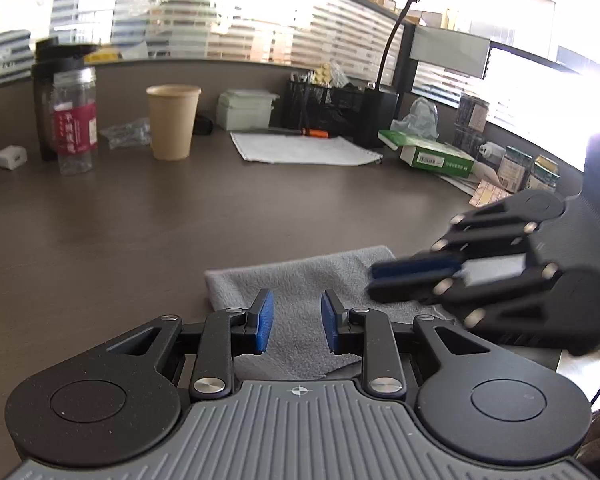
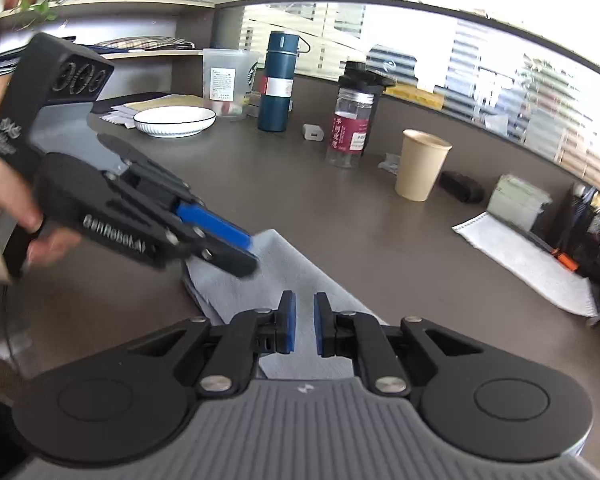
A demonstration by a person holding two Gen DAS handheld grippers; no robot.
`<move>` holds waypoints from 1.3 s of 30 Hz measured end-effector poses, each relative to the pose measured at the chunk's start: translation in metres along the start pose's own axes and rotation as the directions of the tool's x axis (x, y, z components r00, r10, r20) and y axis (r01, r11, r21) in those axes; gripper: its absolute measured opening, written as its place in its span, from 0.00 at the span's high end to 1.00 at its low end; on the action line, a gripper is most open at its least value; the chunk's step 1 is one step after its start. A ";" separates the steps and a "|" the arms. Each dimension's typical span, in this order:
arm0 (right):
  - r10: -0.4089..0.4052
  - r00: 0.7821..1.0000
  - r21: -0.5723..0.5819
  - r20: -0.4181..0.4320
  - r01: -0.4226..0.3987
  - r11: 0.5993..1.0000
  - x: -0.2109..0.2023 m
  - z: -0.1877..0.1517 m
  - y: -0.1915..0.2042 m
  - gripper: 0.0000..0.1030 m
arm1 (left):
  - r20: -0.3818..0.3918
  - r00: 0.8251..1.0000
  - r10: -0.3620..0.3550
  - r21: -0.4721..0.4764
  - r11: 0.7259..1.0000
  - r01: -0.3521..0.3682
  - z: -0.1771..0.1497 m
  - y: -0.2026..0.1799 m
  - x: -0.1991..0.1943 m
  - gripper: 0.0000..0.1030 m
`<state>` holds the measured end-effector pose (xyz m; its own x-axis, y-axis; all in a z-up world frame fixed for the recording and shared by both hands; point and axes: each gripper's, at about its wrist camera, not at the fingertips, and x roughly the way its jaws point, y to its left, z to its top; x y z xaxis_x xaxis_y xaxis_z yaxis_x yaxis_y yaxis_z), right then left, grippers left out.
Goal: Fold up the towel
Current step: 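Press both open grippers along the folded towel to flatten it, then slide both open grippers along the towel's folded edge, straightening it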
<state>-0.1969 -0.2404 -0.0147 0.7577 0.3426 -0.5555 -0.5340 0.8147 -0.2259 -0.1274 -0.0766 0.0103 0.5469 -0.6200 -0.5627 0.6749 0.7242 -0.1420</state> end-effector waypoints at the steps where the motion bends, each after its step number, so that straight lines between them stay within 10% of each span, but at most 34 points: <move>1: -0.002 1.000 0.002 0.001 0.002 1.000 0.000 0.000 0.001 0.88 | -0.007 1.000 0.003 -0.002 1.000 -0.003 -0.002 0.001 0.001 0.68; 14: 0.006 1.000 0.022 -0.010 -0.005 1.000 -0.007 -0.006 0.004 0.86 | -0.013 1.000 0.016 0.002 1.000 -0.016 -0.012 0.006 -0.008 0.67; 23: -0.025 0.994 0.278 0.105 -0.005 0.960 0.001 0.018 -0.039 0.72 | 0.025 1.000 -0.014 -0.053 0.998 0.016 0.011 0.004 0.008 0.64; 39: -0.053 0.998 0.326 0.014 0.046 0.944 0.029 0.003 -0.060 0.72 | 0.015 1.000 0.009 -0.150 0.989 -0.007 0.009 0.033 0.021 0.65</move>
<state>-0.1417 -0.2778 -0.0148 0.7902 0.3049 -0.5316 -0.3468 0.9377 0.0222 -0.0893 -0.0681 0.0010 0.5603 -0.6179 -0.5516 0.5891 0.7654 -0.2590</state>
